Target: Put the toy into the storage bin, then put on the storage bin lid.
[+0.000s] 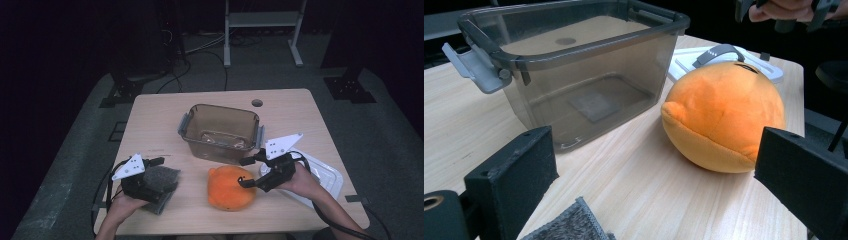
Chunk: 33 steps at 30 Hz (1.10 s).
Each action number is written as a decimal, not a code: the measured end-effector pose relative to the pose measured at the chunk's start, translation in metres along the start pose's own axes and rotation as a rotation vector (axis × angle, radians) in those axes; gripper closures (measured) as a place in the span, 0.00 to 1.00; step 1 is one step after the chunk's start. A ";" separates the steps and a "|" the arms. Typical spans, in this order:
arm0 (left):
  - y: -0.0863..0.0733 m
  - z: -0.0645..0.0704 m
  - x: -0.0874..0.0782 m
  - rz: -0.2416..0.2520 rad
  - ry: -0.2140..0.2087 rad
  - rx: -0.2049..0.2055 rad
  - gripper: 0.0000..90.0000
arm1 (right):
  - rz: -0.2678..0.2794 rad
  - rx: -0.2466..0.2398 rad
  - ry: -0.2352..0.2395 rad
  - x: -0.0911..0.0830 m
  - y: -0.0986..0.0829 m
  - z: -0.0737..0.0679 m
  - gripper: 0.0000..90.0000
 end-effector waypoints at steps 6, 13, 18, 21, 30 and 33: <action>-0.001 0.000 -0.002 0.003 0.004 0.001 0.03 | -0.020 -0.010 0.017 0.014 0.002 0.000 0.34; 0.000 -0.001 -0.001 0.003 0.001 -0.001 0.03 | -0.044 -0.015 0.033 0.033 0.006 0.004 0.34; -0.001 -0.001 -0.002 0.002 0.003 0.000 0.03 | -0.050 -0.026 0.032 0.040 0.008 0.004 0.34; 0.000 0.000 -0.002 0.003 0.003 0.002 0.03 | -0.053 -0.030 0.028 0.042 0.008 0.004 0.34; -0.001 -0.001 -0.001 0.000 -0.002 0.001 0.03 | -0.076 -0.008 -0.008 0.047 -0.002 0.010 0.41; -0.002 0.000 -0.001 -0.006 -0.003 0.002 0.03 | -0.095 0.003 -0.009 0.053 -0.007 0.012 0.46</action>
Point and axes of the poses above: each handheld gripper's, and its own axes: x roughly forward along the jaws, y roughly out of its top, z roughly to its right, the point moved 5 cm from there along x, roughly forward along the jaws, and after that the axes turned 15 degrees about -z, right-handed, at the moved point
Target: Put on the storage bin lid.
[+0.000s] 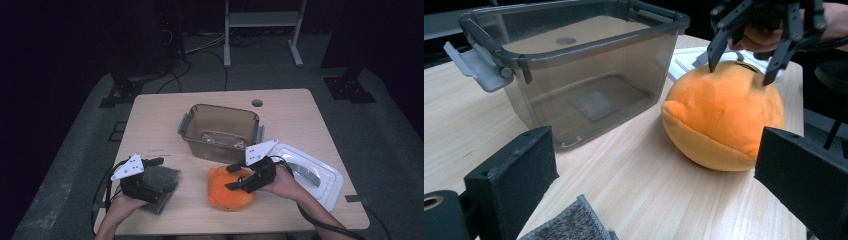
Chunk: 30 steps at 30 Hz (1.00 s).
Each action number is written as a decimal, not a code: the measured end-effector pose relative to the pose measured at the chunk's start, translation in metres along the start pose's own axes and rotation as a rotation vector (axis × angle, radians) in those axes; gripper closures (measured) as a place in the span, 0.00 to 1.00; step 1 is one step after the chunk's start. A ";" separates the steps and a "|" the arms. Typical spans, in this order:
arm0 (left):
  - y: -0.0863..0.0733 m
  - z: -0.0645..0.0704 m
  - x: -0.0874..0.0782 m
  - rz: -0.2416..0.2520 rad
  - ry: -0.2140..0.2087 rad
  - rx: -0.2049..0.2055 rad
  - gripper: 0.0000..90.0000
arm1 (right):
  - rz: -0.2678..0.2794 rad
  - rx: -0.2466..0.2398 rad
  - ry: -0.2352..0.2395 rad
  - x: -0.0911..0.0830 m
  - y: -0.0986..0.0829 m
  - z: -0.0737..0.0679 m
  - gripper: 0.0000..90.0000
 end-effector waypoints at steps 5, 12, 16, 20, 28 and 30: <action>0.000 0.000 -0.001 0.003 0.001 -0.001 0.03 | -0.005 0.019 -0.018 0.007 -0.007 0.000 0.59; 0.000 0.001 -0.001 0.000 0.001 0.002 0.03 | -0.024 0.039 -0.008 0.011 -0.012 -0.002 0.72; -0.001 0.000 -0.001 0.001 0.005 -0.001 0.03 | -0.040 0.037 -0.018 0.012 -0.011 -0.003 0.77; -0.001 0.000 -0.003 0.001 0.012 -0.001 0.03 | -0.050 0.039 -0.028 0.009 -0.007 -0.004 0.81; -0.003 -0.003 -0.006 0.003 0.024 -0.010 0.03 | -0.051 0.044 -0.010 0.005 0.000 -0.005 0.84; -0.003 -0.003 -0.007 0.006 0.025 -0.010 0.03 | -0.062 0.046 -0.010 0.005 0.002 -0.004 0.85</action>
Point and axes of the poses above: each handheld gripper's, and its own axes: x roughly forward along the jaws, y roughly out of its top, z roughly to its right, the point moved 5 cm from there along x, roughly forward along the jaws, and after that the axes turned 15 degrees about -z, right-handed, at the moved point
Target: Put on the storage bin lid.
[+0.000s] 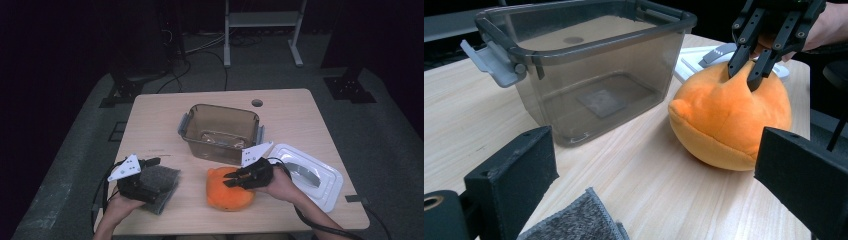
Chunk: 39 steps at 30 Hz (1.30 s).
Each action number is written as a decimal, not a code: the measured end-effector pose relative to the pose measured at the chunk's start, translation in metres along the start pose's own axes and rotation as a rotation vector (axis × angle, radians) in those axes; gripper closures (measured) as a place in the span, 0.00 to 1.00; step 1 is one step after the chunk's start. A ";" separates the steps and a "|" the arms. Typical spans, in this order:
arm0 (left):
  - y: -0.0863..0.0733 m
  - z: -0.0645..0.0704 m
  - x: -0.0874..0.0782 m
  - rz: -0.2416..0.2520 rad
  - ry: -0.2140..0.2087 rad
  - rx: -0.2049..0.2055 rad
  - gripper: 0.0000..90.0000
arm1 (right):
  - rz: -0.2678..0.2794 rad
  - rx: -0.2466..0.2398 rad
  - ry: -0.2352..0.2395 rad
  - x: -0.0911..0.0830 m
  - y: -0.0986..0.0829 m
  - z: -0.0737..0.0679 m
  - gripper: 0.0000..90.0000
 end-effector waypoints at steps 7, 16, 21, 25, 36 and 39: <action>0.000 0.000 -0.001 0.000 0.000 0.001 0.03 | -0.003 0.005 0.009 -0.001 0.006 0.000 0.85; -0.003 -0.004 -0.003 0.005 0.013 -0.014 0.03 | 0.033 0.025 0.052 -0.006 0.014 -0.003 0.85; -0.004 -0.007 -0.005 0.004 0.022 -0.017 0.03 | 0.057 0.025 0.061 -0.018 0.022 -0.008 0.85; -0.005 -0.008 -0.005 0.007 0.025 -0.021 0.03 | 0.083 0.013 0.049 -0.031 0.033 -0.014 0.85; -0.006 -0.009 -0.007 0.004 0.035 -0.021 0.03 | 0.131 -0.029 0.034 -0.069 0.068 -0.022 0.85; -0.007 -0.009 -0.007 0.002 0.036 -0.021 0.03 | 0.145 -0.045 0.017 -0.081 0.083 -0.023 0.85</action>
Point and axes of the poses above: each handheld gripper's, and its own axes: x roughly forward along the jaws, y roughly out of its top, z roughly to its right, the point moved 5 cm from there along x, roughly forward along the jaws, and after that the axes turned 15 degrees about -z, right-handed, at the moved point
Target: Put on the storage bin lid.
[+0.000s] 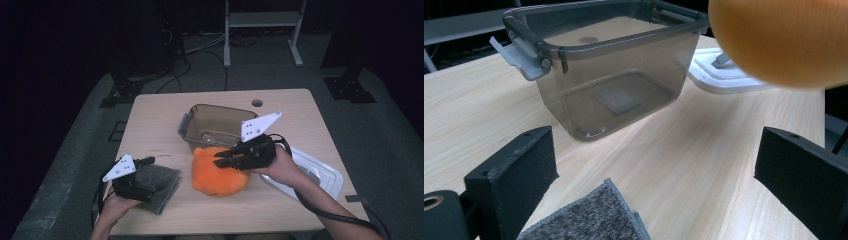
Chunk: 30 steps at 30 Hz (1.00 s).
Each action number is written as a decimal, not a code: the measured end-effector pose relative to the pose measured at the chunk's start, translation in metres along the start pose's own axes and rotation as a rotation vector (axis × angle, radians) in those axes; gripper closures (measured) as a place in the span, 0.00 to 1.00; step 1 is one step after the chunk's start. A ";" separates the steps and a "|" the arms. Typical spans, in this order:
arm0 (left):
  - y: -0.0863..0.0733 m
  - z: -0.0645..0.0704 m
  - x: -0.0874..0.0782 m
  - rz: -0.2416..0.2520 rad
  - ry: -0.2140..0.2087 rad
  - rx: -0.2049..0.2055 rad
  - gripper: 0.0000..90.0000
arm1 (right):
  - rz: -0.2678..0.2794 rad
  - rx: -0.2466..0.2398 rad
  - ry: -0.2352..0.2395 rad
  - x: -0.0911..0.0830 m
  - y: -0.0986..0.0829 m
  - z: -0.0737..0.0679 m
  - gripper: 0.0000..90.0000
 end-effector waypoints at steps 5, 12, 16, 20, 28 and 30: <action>0.000 0.001 0.001 -0.003 0.002 0.001 0.03 | 0.024 -0.030 -0.016 -0.013 0.020 0.001 0.85; 0.001 0.003 0.002 -0.005 -0.001 0.007 0.03 | 0.044 -0.038 -0.049 -0.027 0.043 0.010 0.85; 0.001 0.004 0.002 -0.004 -0.002 0.010 0.03 | 0.044 -0.035 -0.065 -0.031 0.053 0.018 0.85; 0.001 0.004 0.002 -0.004 -0.003 0.009 0.03 | 0.045 -0.030 -0.075 -0.033 0.059 0.026 0.85; 0.001 0.004 0.003 -0.009 -0.007 0.013 0.03 | 0.051 -0.004 -0.107 -0.039 0.072 0.049 0.85; 0.001 0.005 0.003 -0.009 -0.008 0.014 0.03 | 0.053 0.004 -0.113 -0.040 0.073 0.055 0.85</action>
Point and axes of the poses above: each handheld gripper's, and its own axes: x roughly forward along the jaws, y roughly out of its top, z roughly to its right, the point moved 5 cm from there along x, roughly forward along the jaws, and after that the axes turned 15 degrees about -z, right-handed, at the moved point
